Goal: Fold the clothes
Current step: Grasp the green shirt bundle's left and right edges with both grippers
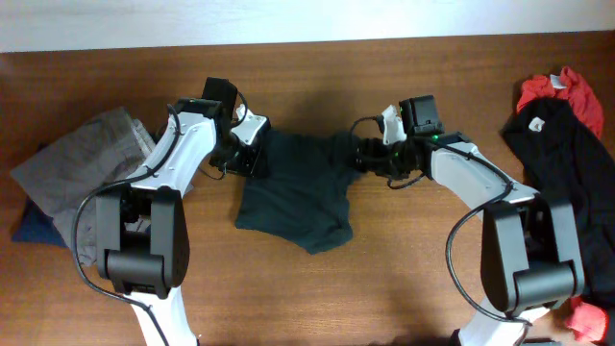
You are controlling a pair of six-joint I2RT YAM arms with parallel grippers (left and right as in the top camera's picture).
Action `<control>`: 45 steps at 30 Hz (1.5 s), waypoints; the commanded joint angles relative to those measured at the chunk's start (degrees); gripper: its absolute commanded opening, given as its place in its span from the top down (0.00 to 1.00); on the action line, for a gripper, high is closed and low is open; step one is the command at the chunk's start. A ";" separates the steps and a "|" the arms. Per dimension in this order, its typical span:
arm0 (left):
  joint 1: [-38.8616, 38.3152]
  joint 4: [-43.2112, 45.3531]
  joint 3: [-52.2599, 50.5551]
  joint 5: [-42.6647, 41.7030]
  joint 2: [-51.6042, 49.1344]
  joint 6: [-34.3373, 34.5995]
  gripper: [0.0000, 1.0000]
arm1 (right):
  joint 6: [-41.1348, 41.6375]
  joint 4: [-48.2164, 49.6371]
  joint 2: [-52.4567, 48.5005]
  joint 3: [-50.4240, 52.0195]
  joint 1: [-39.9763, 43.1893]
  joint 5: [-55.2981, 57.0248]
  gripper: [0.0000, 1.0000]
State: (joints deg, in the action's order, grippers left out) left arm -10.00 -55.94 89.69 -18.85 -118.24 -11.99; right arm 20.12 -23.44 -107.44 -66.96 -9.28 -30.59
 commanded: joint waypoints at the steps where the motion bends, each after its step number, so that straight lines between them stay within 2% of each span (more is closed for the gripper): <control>1: -0.11 0.02 -0.39 -1.29 -0.48 -0.07 0.51 | 4.24 3.19 -3.50 0.09 -1.11 -1.01 0.38; 6: -0.11 -0.02 -0.39 -1.31 -0.48 -0.07 0.51 | 7.93 7.85 -7.63 0.09 -3.80 -0.70 0.51; 7: -0.11 -0.04 -0.39 -1.29 -0.48 -0.07 0.54 | 8.11 8.57 -8.13 0.09 -4.24 -0.72 0.57; 9: -0.11 -0.11 -0.39 -1.29 -0.48 -0.07 0.65 | 8.02 8.92 -8.22 0.09 -4.70 -0.68 0.80; 11: -0.07 -0.44 -0.39 -1.27 -0.48 -0.07 0.78 | 8.00 8.90 -7.72 0.09 -4.33 -0.66 0.94; 12: -0.07 -0.55 -0.39 -1.25 -0.48 -0.09 0.86 | 7.45 8.70 -7.34 0.07 -3.74 -0.61 0.96; 14: 0.17 -0.52 -0.39 -0.79 -0.48 -0.07 1.00 | 6.60 6.71 -6.43 -0.24 -2.08 0.76 0.96; 19: 1.53 -1.20 -0.39 0.28 -0.48 -0.07 1.00 | 2.14 0.61 -4.33 -1.55 3.74 2.99 0.96; 25: 2.93 -1.40 -0.39 0.22 -0.48 -0.07 1.00 | -0.42 -1.20 -4.24 -1.86 8.31 0.66 0.96; 26: 2.93 -1.49 -0.39 0.24 -0.48 -0.07 0.99 | -2.12 -0.98 -4.24 -1.90 8.57 -1.22 0.91; 27: 2.93 -1.62 -0.39 0.24 -0.48 -0.09 0.92 | -3.67 -0.85 -4.24 -1.97 8.61 -2.95 0.81; 29: 2.93 -1.75 -0.39 0.24 -0.48 -0.09 0.87 | -5.62 -0.87 -4.22 -2.14 8.59 -5.14 0.57; 30: 2.93 -1.75 -0.35 0.22 -0.48 -0.07 0.83 | -6.54 -1.14 -4.13 -2.29 8.61 -6.67 0.53; 37: 2.93 -3.63 1.88 -1.18 -0.46 -0.09 0.52 | -10.84 -8.81 -2.82 -2.54 8.09 -15.08 0.52; 41: 2.93 -6.86 2.36 -6.25 -0.46 -0.09 0.50 | -15.37 -17.57 -2.56 -2.54 5.64 -16.98 0.52; 45: 2.89 -6.64 2.19 -7.78 -0.50 -0.17 0.36 | -18.43 -20.85 -2.56 -2.54 3.10 -16.79 0.52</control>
State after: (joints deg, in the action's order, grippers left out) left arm -7.20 -62.63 90.87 -23.42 -118.24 -11.84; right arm 6.15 -43.75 -111.79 -68.77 -4.19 -44.86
